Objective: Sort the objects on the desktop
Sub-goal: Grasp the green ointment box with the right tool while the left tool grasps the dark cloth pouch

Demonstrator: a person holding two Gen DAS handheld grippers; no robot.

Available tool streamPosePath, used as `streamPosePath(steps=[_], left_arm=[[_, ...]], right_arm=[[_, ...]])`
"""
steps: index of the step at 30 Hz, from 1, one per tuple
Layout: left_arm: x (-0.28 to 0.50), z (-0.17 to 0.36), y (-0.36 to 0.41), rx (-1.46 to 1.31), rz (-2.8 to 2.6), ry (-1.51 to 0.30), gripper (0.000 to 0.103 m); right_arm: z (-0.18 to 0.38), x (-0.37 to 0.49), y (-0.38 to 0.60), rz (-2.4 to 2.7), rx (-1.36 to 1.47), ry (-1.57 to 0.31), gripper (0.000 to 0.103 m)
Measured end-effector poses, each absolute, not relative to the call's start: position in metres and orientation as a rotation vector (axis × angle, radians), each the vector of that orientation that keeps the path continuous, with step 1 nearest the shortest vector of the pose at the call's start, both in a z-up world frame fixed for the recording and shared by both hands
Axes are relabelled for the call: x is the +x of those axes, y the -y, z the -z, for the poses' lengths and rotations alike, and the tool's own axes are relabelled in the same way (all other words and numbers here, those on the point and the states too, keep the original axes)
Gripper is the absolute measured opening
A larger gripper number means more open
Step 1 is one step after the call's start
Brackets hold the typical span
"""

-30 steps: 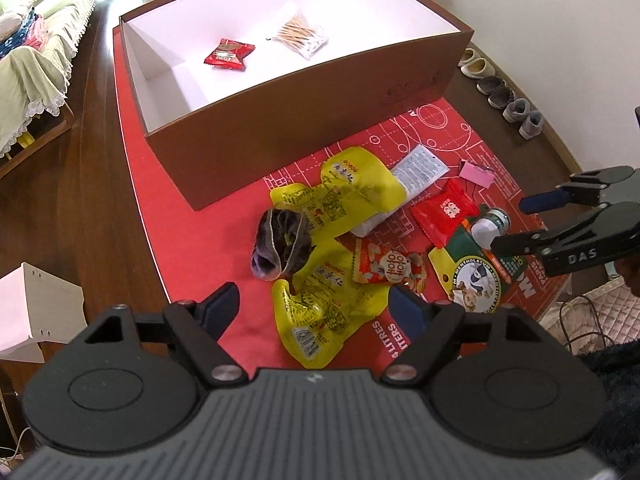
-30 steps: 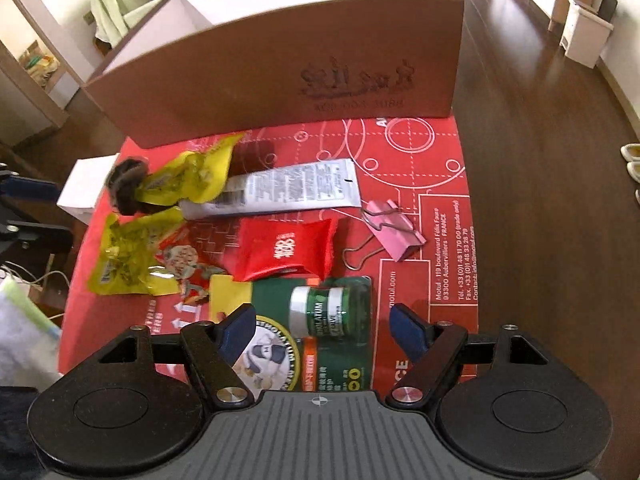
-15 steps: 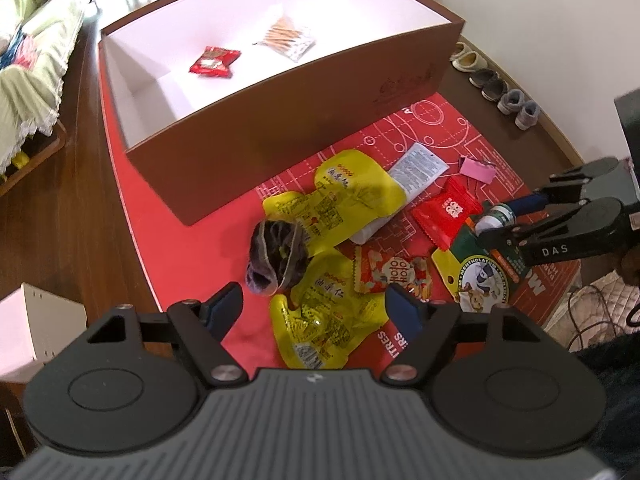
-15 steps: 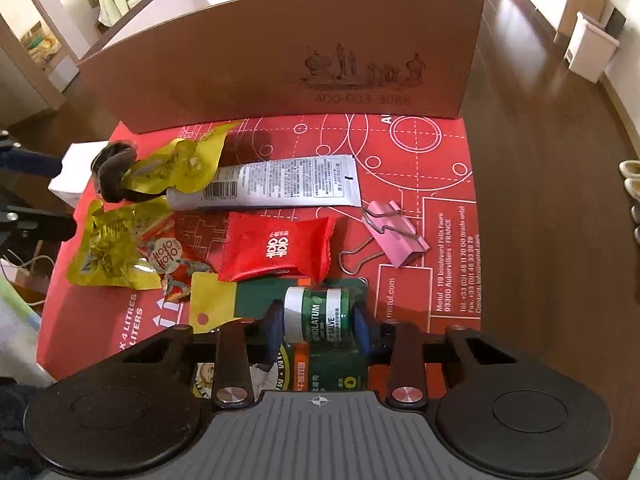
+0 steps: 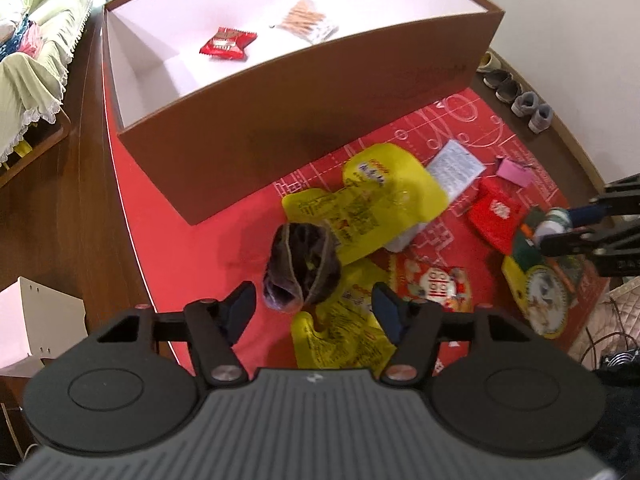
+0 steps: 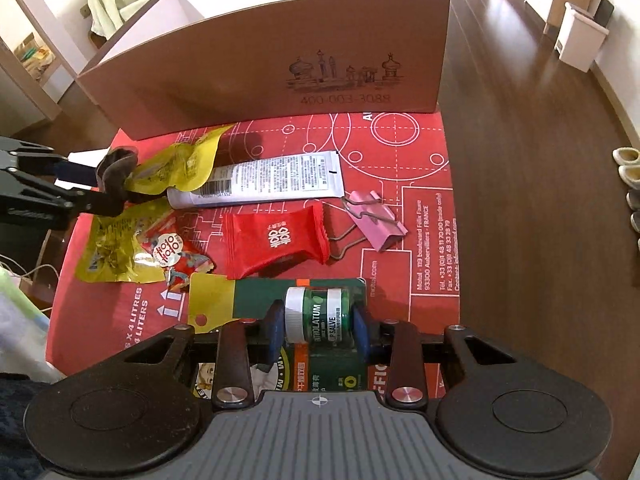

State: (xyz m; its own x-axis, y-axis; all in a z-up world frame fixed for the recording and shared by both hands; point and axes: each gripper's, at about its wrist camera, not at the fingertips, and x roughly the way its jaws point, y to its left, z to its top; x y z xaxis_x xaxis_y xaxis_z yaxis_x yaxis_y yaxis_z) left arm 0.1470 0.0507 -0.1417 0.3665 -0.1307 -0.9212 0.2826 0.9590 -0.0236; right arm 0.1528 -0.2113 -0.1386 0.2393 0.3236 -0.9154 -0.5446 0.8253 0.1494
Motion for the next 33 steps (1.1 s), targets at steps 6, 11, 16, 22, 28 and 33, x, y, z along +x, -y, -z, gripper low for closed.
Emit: streamPosePath(steps=[6, 11, 16, 22, 28, 33], left_arm=[[0.154, 0.151, -0.051, 0.160, 0.284, -1.183, 0.023], [0.147, 0.142, -0.059, 0.134, 0.302, -1.163, 0.017], [0.141, 0.123, -0.064, 0.129, 0.300, -1.136, 0.017], [0.137, 0.100, -0.063, 0.121, 0.289, -1.096, 0.017], [0.135, 0.080, -0.056, 0.129, 0.299, -1.077, 0.017], [0.131, 0.063, -0.053, 0.121, 0.296, -1.054, 0.017]], right_arm=[[0.133, 0.151, 0.212, -0.613, -0.210, -1.195, 0.034], [0.124, 0.150, 0.212, -0.631, -0.200, -1.189, 0.034], [0.114, 0.148, 0.212, -0.642, -0.205, -1.166, 0.034], [0.099, 0.149, 0.213, -0.651, -0.188, -1.135, 0.034], [0.082, 0.147, 0.212, -0.677, -0.178, -1.093, 0.034], [0.071, 0.149, 0.210, -0.690, -0.174, -1.071, 0.034]])
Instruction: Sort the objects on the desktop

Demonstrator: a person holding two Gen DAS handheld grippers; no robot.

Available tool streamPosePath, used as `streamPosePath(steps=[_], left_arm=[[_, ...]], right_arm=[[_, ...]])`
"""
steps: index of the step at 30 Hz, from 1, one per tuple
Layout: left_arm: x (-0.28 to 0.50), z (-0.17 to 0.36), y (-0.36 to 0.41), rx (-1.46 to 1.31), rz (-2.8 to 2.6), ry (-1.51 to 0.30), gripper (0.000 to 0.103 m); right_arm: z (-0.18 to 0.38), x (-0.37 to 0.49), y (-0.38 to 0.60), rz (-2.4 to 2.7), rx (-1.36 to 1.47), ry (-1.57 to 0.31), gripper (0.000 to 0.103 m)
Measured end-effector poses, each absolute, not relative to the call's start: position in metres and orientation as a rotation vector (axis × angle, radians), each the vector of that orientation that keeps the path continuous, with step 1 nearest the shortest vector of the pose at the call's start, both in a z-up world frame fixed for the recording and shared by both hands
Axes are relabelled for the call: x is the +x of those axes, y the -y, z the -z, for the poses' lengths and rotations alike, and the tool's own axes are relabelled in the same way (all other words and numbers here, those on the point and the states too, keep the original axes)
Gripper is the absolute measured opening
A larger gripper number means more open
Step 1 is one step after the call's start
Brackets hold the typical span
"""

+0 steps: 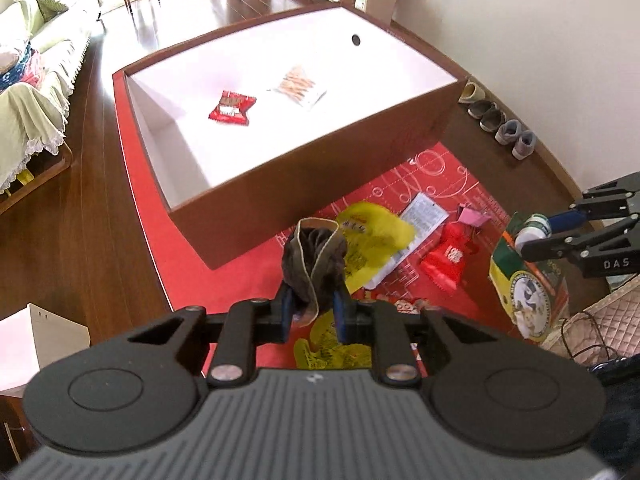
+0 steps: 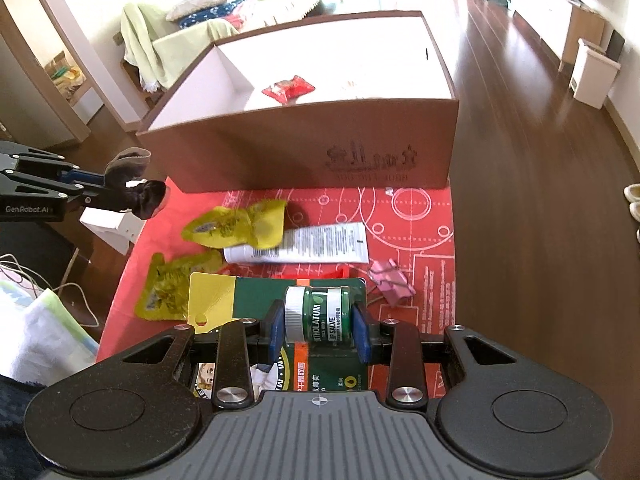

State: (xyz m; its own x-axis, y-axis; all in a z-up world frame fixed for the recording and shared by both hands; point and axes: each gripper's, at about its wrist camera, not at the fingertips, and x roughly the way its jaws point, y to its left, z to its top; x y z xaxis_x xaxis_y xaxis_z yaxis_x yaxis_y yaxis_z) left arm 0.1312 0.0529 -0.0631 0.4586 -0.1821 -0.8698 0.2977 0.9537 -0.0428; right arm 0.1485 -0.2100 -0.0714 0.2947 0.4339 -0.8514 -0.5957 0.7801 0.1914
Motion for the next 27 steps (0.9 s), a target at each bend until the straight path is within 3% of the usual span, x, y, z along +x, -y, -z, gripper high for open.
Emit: streamPosePath(steps=[27], left_arm=[[0.148, 0.020, -0.048, 0.149, 0.254, -1.013, 0.017]], right_arm=[[0.026, 0.182, 0.199, -0.765, -0.282, -1.004, 0.034]])
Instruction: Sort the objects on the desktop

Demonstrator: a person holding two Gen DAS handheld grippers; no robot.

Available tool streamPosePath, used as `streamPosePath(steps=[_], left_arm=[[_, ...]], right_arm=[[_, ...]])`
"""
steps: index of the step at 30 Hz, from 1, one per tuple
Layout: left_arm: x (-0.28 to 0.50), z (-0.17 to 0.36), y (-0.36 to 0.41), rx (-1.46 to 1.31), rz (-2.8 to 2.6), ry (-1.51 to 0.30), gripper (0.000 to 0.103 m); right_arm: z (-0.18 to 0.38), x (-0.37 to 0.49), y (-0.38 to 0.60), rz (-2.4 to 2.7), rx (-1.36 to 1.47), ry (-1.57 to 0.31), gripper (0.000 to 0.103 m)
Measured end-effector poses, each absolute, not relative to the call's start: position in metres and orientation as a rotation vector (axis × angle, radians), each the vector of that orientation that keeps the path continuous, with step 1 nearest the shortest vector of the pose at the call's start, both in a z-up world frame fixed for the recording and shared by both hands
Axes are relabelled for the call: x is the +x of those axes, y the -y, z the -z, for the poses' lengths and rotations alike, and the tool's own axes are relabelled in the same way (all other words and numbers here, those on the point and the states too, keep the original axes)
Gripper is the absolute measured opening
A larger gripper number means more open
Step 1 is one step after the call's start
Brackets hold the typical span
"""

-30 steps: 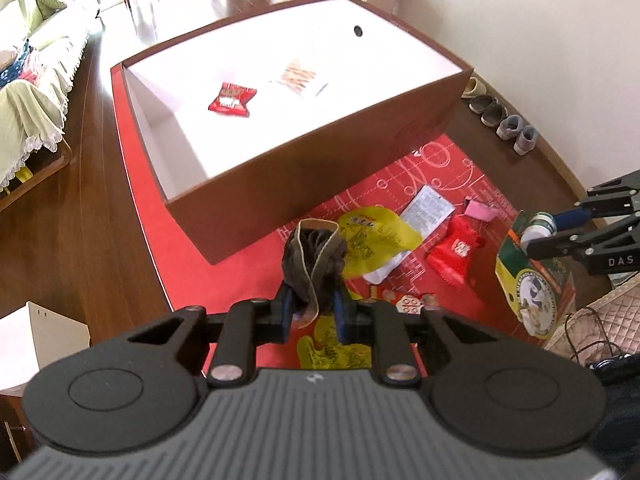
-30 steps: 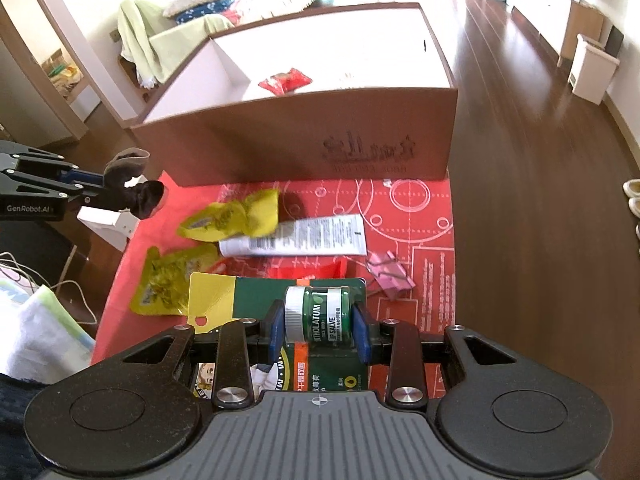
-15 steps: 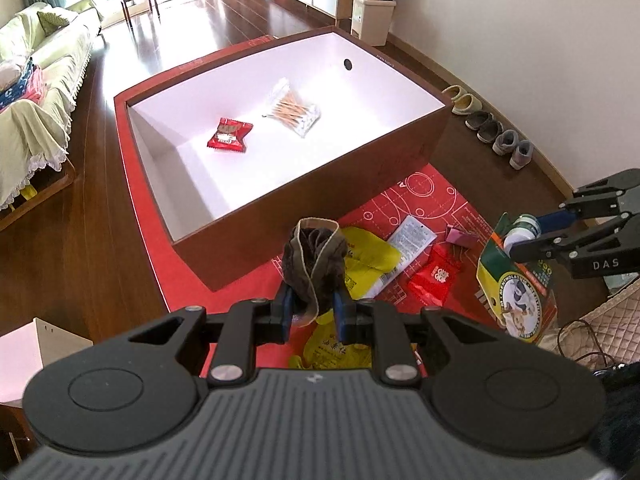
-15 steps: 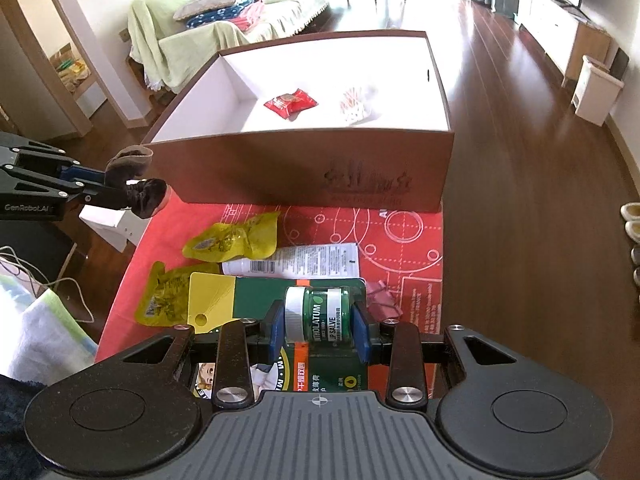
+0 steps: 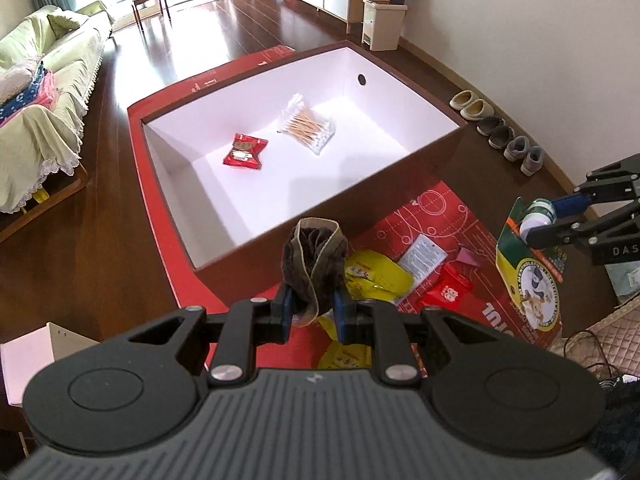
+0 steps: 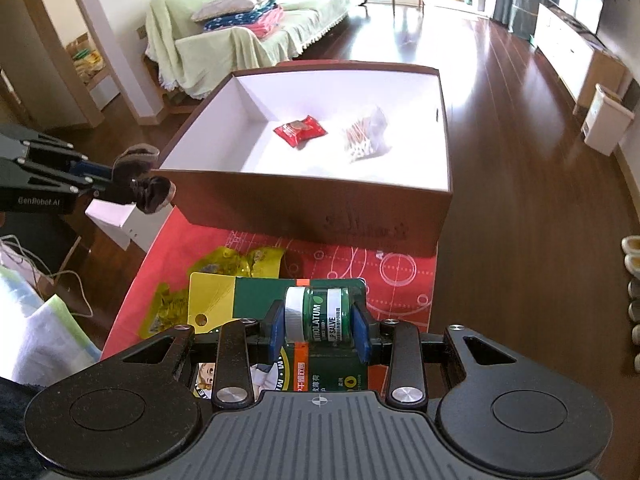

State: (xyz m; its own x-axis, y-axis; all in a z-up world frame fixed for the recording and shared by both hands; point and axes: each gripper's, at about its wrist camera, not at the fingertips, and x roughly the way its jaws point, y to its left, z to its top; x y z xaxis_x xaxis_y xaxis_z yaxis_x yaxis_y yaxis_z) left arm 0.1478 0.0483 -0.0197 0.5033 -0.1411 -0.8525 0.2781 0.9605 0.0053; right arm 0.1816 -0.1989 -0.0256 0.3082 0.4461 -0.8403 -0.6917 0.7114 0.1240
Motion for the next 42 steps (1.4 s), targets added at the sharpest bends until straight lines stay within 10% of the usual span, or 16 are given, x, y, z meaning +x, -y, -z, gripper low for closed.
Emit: streamPosePath(steps=[42], left_arm=[[0.255, -0.014, -0.055, 0.252, 0.207, -0.894, 0.017]], right_arm=[[-0.012, 0.318, 0.108, -0.793, -0.307, -0.859, 0.034]])
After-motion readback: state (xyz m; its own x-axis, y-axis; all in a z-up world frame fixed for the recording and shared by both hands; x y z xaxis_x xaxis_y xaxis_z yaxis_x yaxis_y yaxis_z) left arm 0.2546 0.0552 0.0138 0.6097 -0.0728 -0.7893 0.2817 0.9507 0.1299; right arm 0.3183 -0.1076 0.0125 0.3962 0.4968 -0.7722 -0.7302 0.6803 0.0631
